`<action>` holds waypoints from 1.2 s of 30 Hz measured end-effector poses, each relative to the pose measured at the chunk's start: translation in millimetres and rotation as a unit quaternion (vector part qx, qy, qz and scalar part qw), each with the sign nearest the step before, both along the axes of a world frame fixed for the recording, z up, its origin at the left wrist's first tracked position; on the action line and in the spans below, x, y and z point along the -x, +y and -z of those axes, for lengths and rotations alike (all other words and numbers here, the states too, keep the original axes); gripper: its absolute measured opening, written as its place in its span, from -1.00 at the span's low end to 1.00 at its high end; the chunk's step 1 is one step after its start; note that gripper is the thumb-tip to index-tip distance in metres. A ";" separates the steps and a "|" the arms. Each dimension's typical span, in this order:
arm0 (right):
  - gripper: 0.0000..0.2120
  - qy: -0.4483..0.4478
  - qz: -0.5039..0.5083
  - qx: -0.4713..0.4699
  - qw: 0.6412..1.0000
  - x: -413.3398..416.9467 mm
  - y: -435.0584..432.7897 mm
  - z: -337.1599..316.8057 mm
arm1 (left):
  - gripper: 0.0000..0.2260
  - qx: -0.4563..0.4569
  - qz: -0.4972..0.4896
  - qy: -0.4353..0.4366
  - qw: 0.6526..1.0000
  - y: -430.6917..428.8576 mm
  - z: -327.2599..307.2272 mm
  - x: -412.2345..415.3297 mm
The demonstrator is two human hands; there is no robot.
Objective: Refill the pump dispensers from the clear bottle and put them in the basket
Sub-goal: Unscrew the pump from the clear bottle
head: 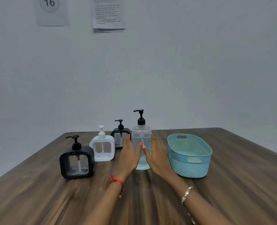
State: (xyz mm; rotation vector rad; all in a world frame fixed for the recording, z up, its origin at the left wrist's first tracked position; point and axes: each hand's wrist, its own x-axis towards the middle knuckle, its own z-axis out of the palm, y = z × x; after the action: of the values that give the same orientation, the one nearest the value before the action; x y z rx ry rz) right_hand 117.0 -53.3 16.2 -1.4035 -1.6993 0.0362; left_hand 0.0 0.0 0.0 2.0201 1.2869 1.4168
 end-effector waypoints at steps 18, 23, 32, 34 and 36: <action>-0.59 0.040 0.017 -0.035 0.998 5.5 34.9 -29.4 | -0.40 0.002 0.087 -0.063 0.994 22.7 -13.9 -12.6; -0.74 0.071 0.018 -0.052 0.996 5.5 44.1 -30.7 | -0.31 -0.006 0.085 -0.050 0.995 26.9 -9.9 -13.4; -0.73 0.061 0.026 -0.043 0.997 -0.9 52.5 -39.4 | -0.34 0.013 0.076 -0.045 0.996 36.8 -5.3 -15.7; -0.72 0.068 0.029 -0.032 0.997 -3.0 57.4 -45.2 | -0.33 0.025 0.082 -0.060 0.995 38.3 -5.7 -15.6; -0.63 0.078 0.019 -0.019 0.997 -4.8 63.4 -52.4 | -0.34 0.041 0.085 -0.070 0.993 39.3 -6.7 -14.9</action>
State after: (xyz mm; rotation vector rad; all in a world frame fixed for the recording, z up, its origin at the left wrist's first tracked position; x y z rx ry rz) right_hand 121.8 10.1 68.6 -1.3681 -1.5360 0.0894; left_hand 14.9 39.3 6.7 1.8903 1.0694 1.3773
